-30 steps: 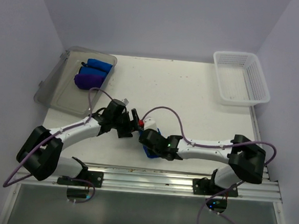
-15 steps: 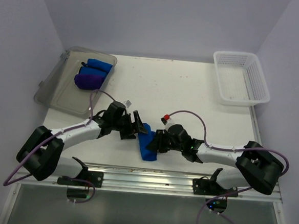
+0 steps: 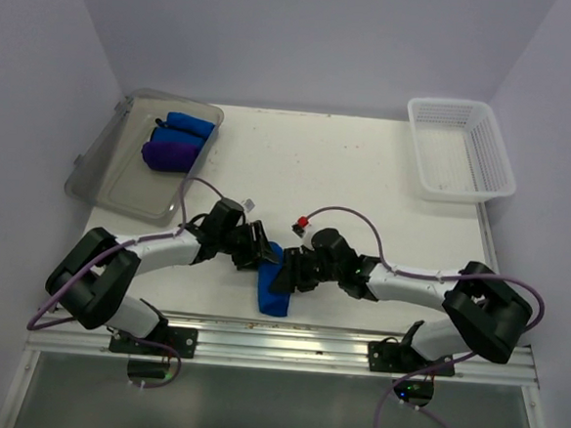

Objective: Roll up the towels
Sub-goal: Roll the towel

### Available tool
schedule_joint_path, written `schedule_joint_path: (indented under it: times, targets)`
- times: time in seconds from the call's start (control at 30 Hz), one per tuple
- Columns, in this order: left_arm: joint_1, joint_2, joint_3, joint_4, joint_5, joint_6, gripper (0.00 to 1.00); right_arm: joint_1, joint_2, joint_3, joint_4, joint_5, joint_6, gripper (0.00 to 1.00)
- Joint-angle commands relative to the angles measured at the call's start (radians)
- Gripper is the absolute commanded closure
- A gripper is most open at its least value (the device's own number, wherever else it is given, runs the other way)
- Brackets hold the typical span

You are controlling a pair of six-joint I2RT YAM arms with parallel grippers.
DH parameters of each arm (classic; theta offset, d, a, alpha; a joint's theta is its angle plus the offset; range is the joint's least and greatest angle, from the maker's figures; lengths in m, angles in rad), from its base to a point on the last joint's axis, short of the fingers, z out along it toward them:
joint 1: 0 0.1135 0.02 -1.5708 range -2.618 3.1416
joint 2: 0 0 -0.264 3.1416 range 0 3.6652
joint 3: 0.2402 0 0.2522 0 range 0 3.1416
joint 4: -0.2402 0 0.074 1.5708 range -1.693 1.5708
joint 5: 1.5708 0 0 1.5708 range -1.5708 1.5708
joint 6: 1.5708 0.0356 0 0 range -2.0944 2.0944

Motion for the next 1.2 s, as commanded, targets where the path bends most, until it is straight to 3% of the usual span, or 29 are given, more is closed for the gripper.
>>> schedule_joint_path:
  times: [0.0,0.03,0.1,0.17,0.4,0.6,0.73,0.9,1.03,1.17]
  targets:
    - [-0.006,-0.030,0.008,-0.044,-0.029,0.002,0.46,0.036,-0.054,0.125,-0.275,0.097,-0.152,0.46]
    - [-0.006,-0.040,0.007,-0.057,-0.034,0.002,0.46,0.060,-0.070,0.193,-0.363,0.259,-0.178,0.39]
    - [-0.004,-0.050,0.007,-0.072,-0.046,-0.004,0.46,0.160,-0.093,0.265,-0.555,0.416,-0.219,0.31]
    - [-0.006,-0.056,0.008,-0.087,-0.060,-0.009,0.46,0.236,-0.067,0.365,-0.695,0.603,-0.215,0.30]
    - [-0.007,-0.085,0.007,-0.121,-0.098,-0.032,0.47,0.414,0.144,0.618,-0.948,0.925,-0.144,0.24]
    - [-0.006,-0.094,0.014,-0.141,-0.115,-0.044,0.47,0.517,0.375,0.822,-1.116,1.091,-0.083,0.23]
    - [-0.007,-0.103,0.022,-0.155,-0.130,-0.053,0.47,0.531,0.475,0.856,-1.112,1.104,-0.072,0.37]
    - [-0.007,-0.120,0.027,-0.170,-0.149,-0.067,0.45,0.528,0.480,0.835,-1.086,1.115,-0.063,0.57]
    - [-0.007,-0.140,0.051,-0.216,-0.170,-0.053,0.32,0.482,0.355,0.657,-0.904,0.989,-0.094,0.60]
    - [-0.006,-0.180,0.099,-0.276,-0.230,-0.035,0.22,0.358,0.184,0.428,-0.577,0.773,-0.101,0.62]
